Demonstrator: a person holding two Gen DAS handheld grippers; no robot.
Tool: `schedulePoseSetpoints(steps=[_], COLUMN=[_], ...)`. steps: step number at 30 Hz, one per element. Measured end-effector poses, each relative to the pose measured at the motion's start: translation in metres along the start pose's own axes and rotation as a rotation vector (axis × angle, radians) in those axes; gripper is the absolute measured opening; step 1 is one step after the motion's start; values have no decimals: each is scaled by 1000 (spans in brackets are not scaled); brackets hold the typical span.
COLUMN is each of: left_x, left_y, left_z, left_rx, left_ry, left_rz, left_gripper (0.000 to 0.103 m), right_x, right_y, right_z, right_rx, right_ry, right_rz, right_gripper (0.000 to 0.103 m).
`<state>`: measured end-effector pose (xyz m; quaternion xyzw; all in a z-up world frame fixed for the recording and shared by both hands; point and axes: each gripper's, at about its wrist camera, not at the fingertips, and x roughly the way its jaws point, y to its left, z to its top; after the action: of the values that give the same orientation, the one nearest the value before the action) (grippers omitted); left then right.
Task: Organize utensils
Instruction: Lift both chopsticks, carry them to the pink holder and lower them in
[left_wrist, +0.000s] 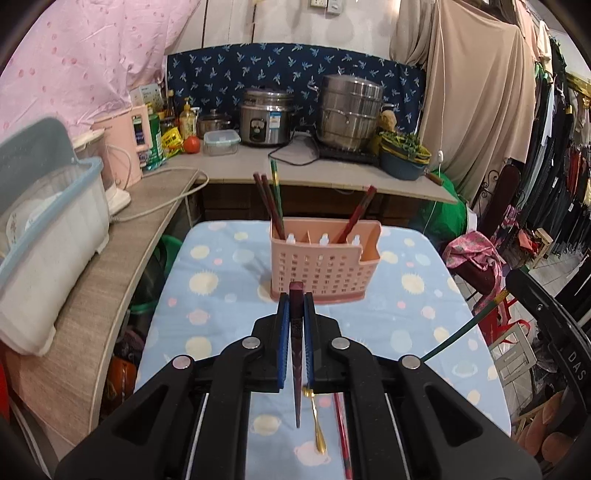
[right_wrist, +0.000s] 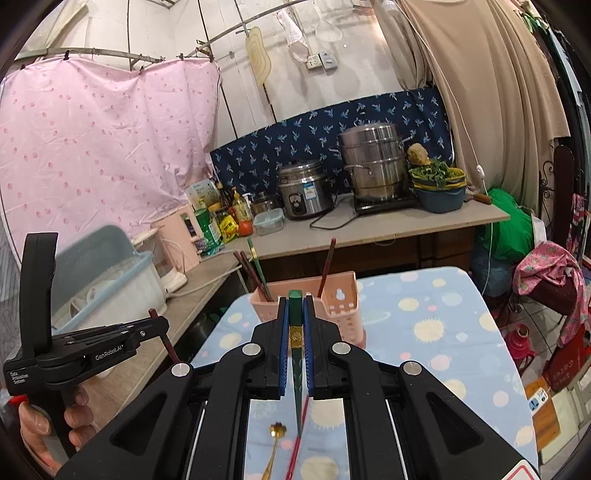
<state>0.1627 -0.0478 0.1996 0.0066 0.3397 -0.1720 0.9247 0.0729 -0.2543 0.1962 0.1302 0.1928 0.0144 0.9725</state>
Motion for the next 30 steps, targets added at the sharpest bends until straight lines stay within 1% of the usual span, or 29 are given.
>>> schedulePoseSetpoints(steps=[4,9,15,20,24,27,30], left_x=[2,4,4,8,19,33,50], left_y=[-1,-3,-9,-10,-12,-12,-9], left_z=[27,64,110,138,158,167,170], left_rx=[1,-5,-8,-22,-21,-16,-15], left_ry=[-35,-82,-171,-251,-300,-315,-314], left_rz=[-4,-9,-7,-13,11,28,32], left_gripper=[7,7,7,7,7,7,7], right_x=[11,31,53,75,95,112,134], right_y=[0,-1,0,0,-3,-6,-12], right_z=[21,52,95,125,135,135,129], right_rx=[-7,2,10,13,21,26,36], right_ry=[-31,-64,-126,-171,-177,-167,-136], right_rz=[-3,14,24,25,21,16,12], right_gripper=[7,7,7,7,7,7,7])
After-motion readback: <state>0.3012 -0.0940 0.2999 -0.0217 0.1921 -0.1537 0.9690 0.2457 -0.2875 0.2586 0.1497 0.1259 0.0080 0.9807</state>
